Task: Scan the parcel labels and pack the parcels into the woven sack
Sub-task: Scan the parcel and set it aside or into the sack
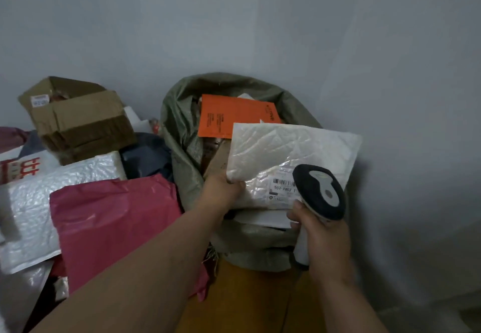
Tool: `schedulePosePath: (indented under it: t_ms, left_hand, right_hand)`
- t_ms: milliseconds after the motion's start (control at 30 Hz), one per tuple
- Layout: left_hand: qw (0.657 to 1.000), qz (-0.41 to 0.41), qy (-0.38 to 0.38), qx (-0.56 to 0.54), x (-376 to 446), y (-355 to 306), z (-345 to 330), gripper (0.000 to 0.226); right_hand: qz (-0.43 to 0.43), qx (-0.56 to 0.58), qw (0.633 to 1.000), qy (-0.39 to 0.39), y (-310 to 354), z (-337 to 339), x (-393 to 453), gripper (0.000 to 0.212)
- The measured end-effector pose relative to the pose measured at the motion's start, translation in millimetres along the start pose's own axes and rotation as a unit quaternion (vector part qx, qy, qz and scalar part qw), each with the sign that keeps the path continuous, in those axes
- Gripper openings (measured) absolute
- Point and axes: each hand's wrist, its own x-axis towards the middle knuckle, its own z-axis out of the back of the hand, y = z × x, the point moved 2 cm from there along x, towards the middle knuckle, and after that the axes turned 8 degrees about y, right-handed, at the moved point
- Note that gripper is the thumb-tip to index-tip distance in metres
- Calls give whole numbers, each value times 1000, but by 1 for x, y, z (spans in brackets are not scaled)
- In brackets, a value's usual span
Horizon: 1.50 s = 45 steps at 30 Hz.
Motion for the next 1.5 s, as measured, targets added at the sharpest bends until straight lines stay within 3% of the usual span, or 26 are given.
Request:
schedulePosePath:
  t_ms: [133,200,333,633,833,1033,1200,1333,1500]
  left_hand:
    - [995,57,-57,66,3,18,-7,35]
    - [992,29,-86,83,3,14,-9,43]
    - [970,-46,-230,66,-6,-2,8,53]
    - [962,-67,-265,17,-53,1,56,31]
    - [952,-24,-304,14,-98,39,111,30]
    - [938,27,-345,-3,-160,89,202,34]
    - [898,111,-425,31,-226,141,296,42]
    - [882,213,-405,115,-278,192,352,56]
    - [885,325,-206,260,-310,242,367,99]
  right_hand:
    - [16,13,1000,23,1,2,14,27]
    - [31,10,999,38,2,1,17,29]
    - [37,17,996,73,6,-4,21,29]
    - [9,-15,992,128,23,-31,-2,13]
    - [-12,-58,978,199,30,-75,-40,16]
    - [-55,-116,943,306,8,-161,-108,13]
    - [-95,-163,901,392,-28,-244,-173,13]
    - [-146,-165,881,419,-65,-296,-217,10]
    - [-167,-179,871,427,-90,-333,-245,14]
